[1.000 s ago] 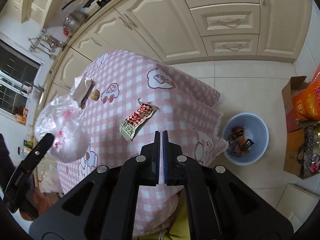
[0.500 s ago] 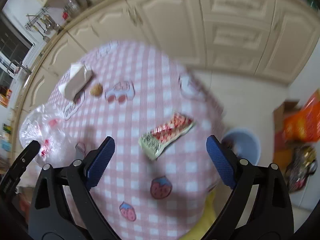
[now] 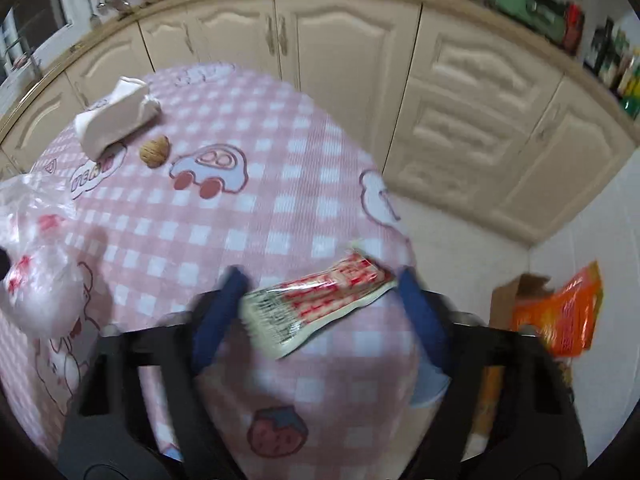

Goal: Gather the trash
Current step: 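Carry the bag and wrapper over the wastebasket with both grippers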

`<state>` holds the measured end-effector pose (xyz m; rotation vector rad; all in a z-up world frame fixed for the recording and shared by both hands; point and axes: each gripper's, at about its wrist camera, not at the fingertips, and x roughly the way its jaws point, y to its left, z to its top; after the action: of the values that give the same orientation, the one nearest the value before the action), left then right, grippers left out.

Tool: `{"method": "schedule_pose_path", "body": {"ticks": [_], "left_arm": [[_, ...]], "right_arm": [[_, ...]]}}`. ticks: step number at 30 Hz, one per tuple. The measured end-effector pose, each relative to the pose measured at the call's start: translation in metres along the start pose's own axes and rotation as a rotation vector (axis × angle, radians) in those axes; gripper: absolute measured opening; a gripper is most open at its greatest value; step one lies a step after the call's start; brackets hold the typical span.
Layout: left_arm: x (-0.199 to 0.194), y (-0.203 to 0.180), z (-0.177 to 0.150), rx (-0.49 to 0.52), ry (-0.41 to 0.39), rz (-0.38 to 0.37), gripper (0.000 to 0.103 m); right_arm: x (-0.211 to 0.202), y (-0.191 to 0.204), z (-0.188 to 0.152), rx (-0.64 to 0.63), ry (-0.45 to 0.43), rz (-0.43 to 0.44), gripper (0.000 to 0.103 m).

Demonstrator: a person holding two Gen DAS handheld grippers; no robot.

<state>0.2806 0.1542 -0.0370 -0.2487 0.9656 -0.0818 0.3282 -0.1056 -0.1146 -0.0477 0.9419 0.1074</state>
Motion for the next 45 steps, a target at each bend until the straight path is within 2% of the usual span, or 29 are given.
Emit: {"method": "schedule_pose_path", "body": {"ticks": [1,2,3,6,10,18,26,39,42,44,45], "left_arm": [[0.001,-0.001,0.000,0.001,0.002,0.004,0.041],[0.001,-0.002,0.000,0.000,0.005,0.004,0.041],[0.002,-0.004,0.000,0.002,0.005,0.002,0.041],[0.000,-0.015,-0.002,0.021,0.004,-0.015,0.041],[0.000,-0.036,-0.004,0.058,0.007,-0.027,0.041],[0.001,-0.094,-0.012,0.150,0.012,-0.083,0.041],[0.009,-0.170,-0.029,0.277,0.036,-0.151,0.041],[0.046,-0.285,-0.070,0.464,0.125,-0.197,0.042],[0.054,-0.307,-0.079,0.502,0.144,-0.203,0.045],[0.060,-0.318,-0.083,0.519,0.149,-0.194,0.052],[0.063,-0.324,-0.085,0.532,0.151,-0.179,0.063]], "right_arm": [[-0.001,-0.004,0.000,0.015,0.009,0.020,0.049],[-0.004,-0.010,0.000,0.037,0.015,0.035,0.040],[-0.007,-0.014,0.000,0.044,0.007,0.029,0.041],[-0.011,-0.034,-0.003,0.102,0.022,0.086,0.040],[-0.021,-0.047,-0.012,0.138,0.004,0.091,0.040],[-0.034,-0.097,-0.039,0.242,-0.017,0.146,0.040],[-0.049,-0.157,-0.074,0.348,-0.016,0.118,0.040],[-0.071,-0.241,-0.136,0.502,-0.023,0.080,0.041],[-0.074,-0.254,-0.148,0.532,-0.017,0.066,0.041],[-0.076,-0.262,-0.156,0.548,-0.010,0.061,0.041],[-0.077,-0.265,-0.160,0.554,-0.008,0.058,0.041]]}}
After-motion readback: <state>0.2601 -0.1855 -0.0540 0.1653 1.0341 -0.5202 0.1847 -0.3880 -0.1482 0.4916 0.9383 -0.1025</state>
